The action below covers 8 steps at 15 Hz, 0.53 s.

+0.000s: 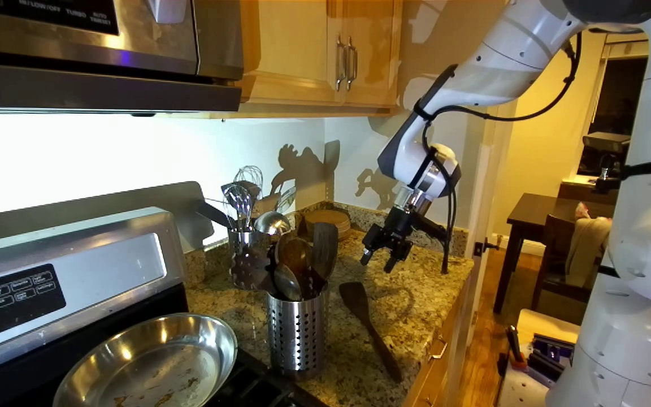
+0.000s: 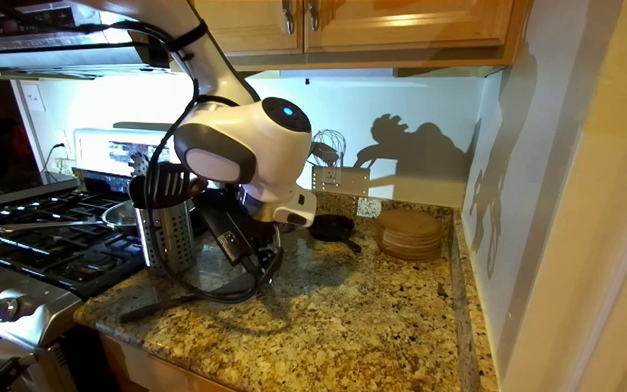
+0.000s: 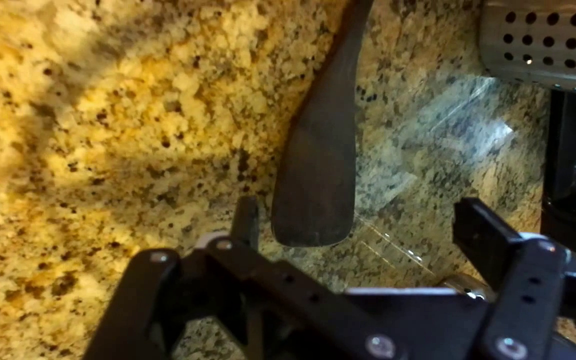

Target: Place the black spoon on the counter

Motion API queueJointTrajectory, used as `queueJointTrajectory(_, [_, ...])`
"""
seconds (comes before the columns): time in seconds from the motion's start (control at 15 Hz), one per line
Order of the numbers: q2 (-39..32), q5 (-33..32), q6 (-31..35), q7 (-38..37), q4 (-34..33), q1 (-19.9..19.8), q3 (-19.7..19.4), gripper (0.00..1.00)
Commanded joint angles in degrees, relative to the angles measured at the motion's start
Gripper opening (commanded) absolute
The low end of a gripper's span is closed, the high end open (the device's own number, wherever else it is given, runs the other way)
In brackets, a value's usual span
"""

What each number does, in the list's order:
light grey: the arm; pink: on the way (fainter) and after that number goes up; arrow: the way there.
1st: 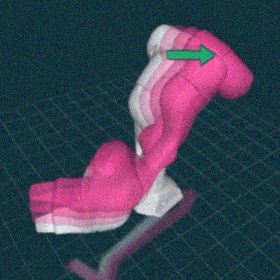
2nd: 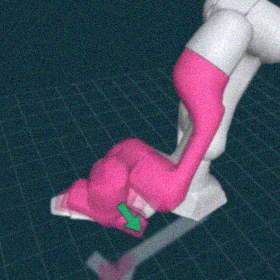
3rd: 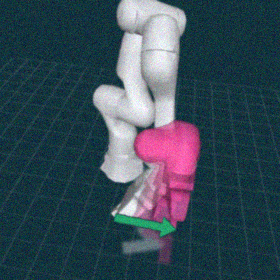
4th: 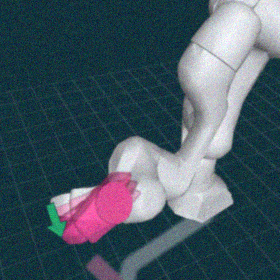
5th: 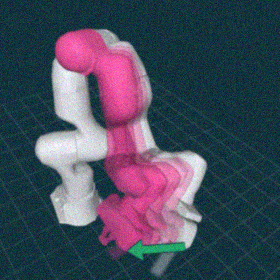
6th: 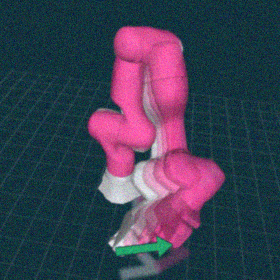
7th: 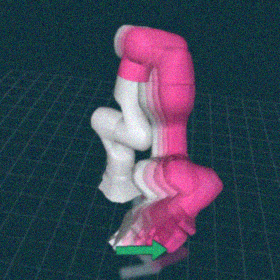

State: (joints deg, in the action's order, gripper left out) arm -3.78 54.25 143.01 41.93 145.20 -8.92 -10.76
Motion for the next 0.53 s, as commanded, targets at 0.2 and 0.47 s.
queueJointTrajectory(0.2, [16.6, -21.7, 0.5, -23.8, 8.7, 1.1, 3.1, 1.00])
queueJointTrajectory(0.47, [26.1, -38.8, -4.9, -38.3, 10.5, 1.0, 6.8, 1.00])
